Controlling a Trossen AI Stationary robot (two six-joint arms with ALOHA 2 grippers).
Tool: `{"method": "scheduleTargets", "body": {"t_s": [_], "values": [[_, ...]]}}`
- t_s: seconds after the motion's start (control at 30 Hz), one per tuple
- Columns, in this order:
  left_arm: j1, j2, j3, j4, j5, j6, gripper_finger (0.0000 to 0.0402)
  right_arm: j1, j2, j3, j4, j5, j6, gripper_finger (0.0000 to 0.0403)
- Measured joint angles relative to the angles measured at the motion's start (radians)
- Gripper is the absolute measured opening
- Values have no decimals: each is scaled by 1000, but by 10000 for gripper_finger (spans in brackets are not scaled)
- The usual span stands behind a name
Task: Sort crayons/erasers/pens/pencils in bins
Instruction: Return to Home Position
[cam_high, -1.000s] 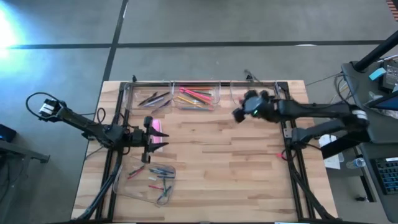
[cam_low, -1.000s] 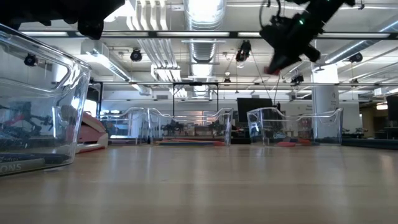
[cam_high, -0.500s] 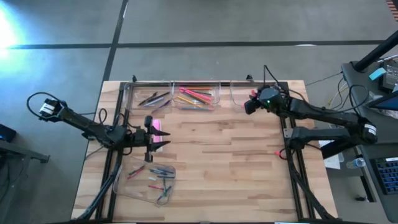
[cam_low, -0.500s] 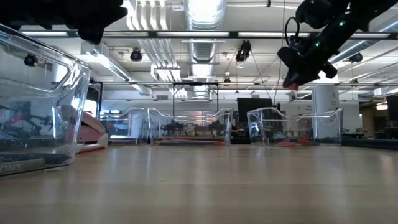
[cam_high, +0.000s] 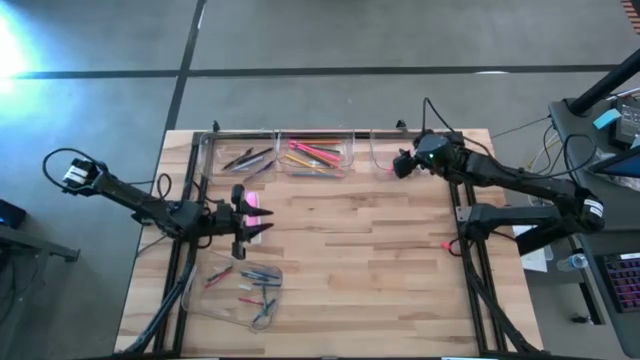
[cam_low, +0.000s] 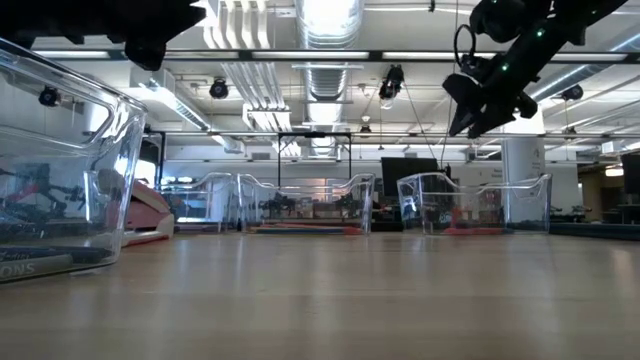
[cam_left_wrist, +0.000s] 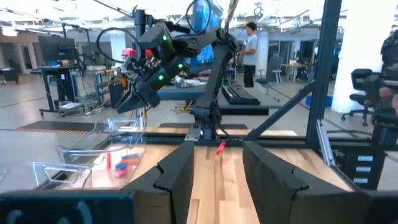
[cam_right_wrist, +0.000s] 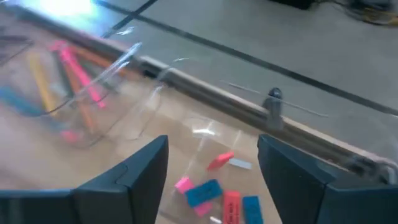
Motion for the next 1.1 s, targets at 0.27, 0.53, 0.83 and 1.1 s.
{"method": "scheduleTargets", "body": {"t_s": [0.27,0.53,0.83,1.1], "values": [[7,-29,54,-6,0,4,123,31,-24,-11,293,-635,-219,219],[73,-51,133,-187,0,-1,123,77,-33,-80,440,-917,-313,144],[157,-104,168,-271,1,0,123,105,-170,-295,617,-960,-295,42],[208,-225,105,-303,0,-7,121,105,-425,-436,684,-977,-264,22]]}}
